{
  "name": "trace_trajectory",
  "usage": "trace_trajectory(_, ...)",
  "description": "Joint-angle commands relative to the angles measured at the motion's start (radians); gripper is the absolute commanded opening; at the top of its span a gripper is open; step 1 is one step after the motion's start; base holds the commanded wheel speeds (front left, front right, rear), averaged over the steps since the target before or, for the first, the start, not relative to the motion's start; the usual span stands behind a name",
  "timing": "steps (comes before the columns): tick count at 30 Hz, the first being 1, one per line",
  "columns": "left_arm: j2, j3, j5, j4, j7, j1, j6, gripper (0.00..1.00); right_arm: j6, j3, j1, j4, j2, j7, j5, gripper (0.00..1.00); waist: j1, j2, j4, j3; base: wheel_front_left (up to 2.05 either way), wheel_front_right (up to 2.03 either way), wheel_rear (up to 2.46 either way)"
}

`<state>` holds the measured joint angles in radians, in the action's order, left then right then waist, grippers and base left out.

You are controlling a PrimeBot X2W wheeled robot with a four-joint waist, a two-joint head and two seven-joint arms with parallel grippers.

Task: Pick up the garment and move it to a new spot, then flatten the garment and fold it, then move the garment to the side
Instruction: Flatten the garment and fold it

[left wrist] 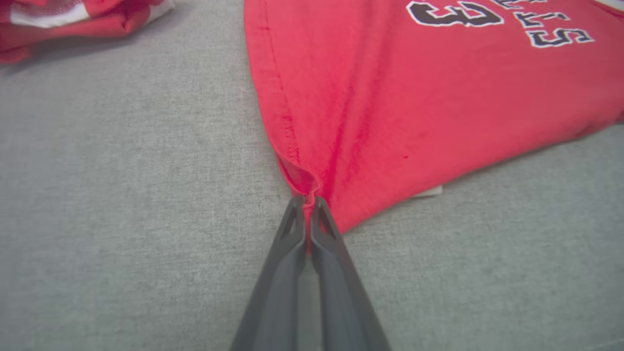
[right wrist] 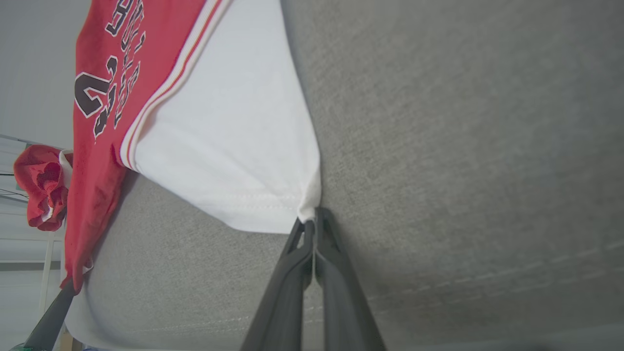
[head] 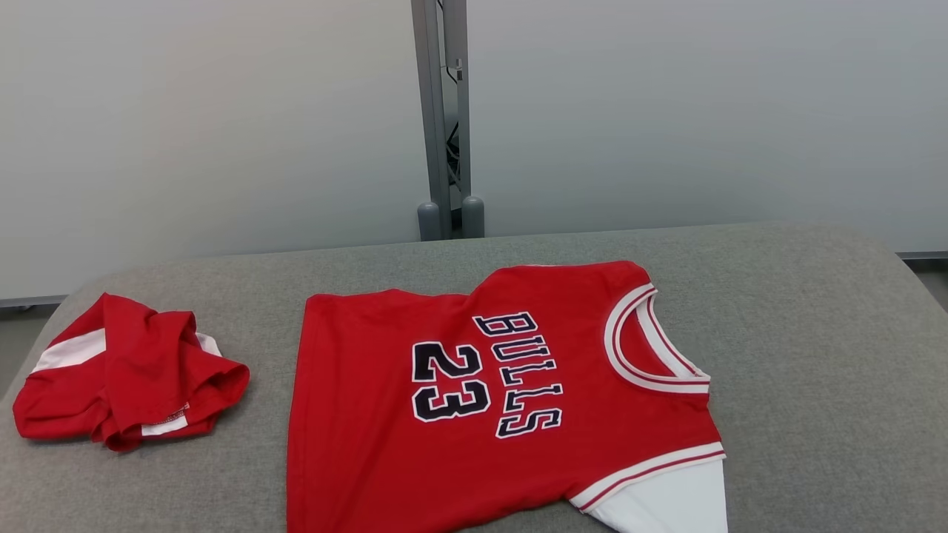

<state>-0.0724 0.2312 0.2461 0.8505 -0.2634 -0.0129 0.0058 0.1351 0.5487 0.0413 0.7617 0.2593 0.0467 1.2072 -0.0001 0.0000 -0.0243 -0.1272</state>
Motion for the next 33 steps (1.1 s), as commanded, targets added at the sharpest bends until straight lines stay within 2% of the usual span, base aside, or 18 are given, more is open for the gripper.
trace_trajectory(1, -0.008, -0.008, -0.002, -0.002, 0.000, 0.010, 0.005, 0.00, -0.008, 0.014, -0.046, 0.018, 0.002, 0.027, 0.006, 0.00, 0.0001, 0.0000, -0.002, -0.001, 0.00, 0.00, 0.00)
trace_trajectory(11, -0.001, -0.041, -0.027, -0.039, 0.000, 0.018, 0.017, 0.00, -0.006, 0.003, -0.112, -0.164, 0.079, 0.196, 0.058, 0.00, 0.0001, 0.0000, -0.013, -0.004, 0.00, 0.00, 0.00)
trace_trajectory(18, 0.003, -0.053, -0.038, -0.039, 0.000, 0.022, 0.007, 0.00, -0.006, -0.026, -0.162, -0.251, 0.115, 0.276, 0.055, 0.00, 0.0001, 0.0000, -0.015, 0.005, 0.00, 0.00, 0.00)
trace_trajectory(33, -0.006, -0.083, -0.058, -0.014, 0.000, 0.044, -0.012, 0.00, -0.005, -0.142, -0.226, -0.324, 0.102, 0.352, -0.021, 0.00, 0.0001, 0.0000, -0.004, 0.003, 0.00, 0.00, 0.00)
